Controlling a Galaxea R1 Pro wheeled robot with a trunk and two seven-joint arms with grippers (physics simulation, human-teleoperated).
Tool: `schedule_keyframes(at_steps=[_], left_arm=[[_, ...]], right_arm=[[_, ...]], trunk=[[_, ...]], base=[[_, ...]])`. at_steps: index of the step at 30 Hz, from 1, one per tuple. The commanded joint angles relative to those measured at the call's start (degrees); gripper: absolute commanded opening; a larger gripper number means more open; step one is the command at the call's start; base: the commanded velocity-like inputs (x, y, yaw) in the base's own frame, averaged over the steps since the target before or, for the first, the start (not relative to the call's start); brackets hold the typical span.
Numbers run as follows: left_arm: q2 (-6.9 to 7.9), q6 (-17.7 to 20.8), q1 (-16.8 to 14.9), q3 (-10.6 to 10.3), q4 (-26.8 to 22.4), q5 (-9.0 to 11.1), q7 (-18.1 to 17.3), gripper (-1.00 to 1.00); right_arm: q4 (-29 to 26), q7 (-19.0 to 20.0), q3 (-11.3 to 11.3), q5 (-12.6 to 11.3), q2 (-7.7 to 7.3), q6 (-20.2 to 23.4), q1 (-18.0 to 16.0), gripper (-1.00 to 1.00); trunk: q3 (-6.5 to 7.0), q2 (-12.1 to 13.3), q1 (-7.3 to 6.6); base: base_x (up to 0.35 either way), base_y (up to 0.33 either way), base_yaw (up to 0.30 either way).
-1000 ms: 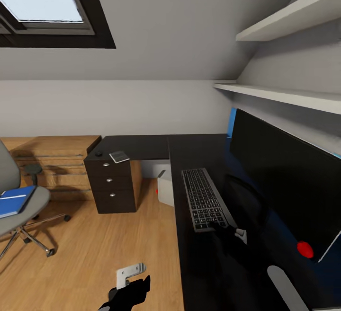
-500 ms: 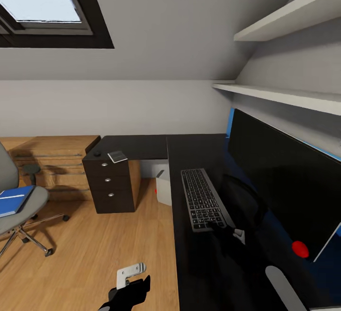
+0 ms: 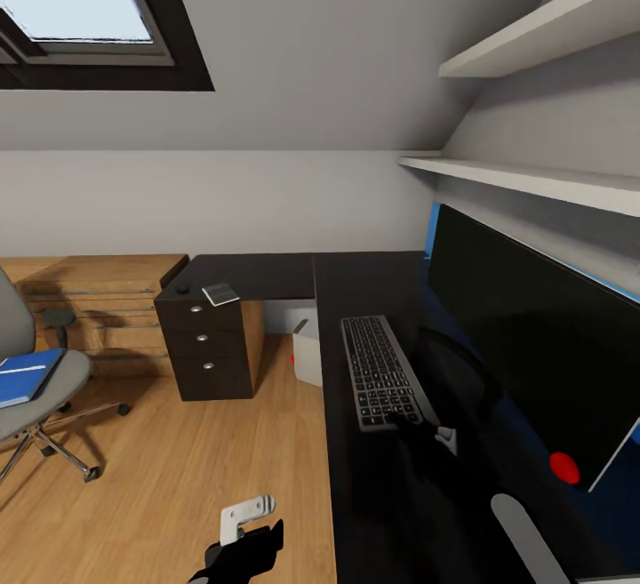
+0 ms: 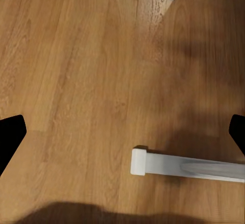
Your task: In the bedroom, organize the workspace by keeping the computer under the desk, ensuring the monitor is on the desk, placing the keyboard on the desk next to the monitor, placing the mouse on the desk next to the keyboard, moving the folder from the swivel chair onto the desk next to the mouse, stacking the notebook on top of the folder with the pen on top of the notebook, and positioning the swivel chair next to the desk.
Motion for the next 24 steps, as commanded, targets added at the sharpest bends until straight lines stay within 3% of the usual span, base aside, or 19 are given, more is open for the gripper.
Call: schedule_keyframes(at_steps=[1,9,24], left_arm=[[-0.01,0.1,-0.01,-0.02,-0.1,0.46,0.42,1.0],[0.99,0.1,-0.06,-0.09,-0.21,0.44,0.4,1.0],[1.19,0.1,-0.04,-0.1,-0.25,0.44,0.4,1.0]], right_arm=[[0.34,0.23,0.03,-0.14,0.1,0.09,-0.11,-1.0],[-2.27,-0.38,0.13,-1.14,-0.31,0.72,2.49,-1.0],[-4.07,-0.43,0.28,-1.6,-1.09,0.75,2.58,-1.0]], trunk=[[-0.05,-0.03,0.0],[-0.05,-0.03,0.0],[-0.05,-0.03,0.0]], base=[[0.0,0.0,0.0],[0.0,0.0,0.0],[0.0,0.0,0.0]])
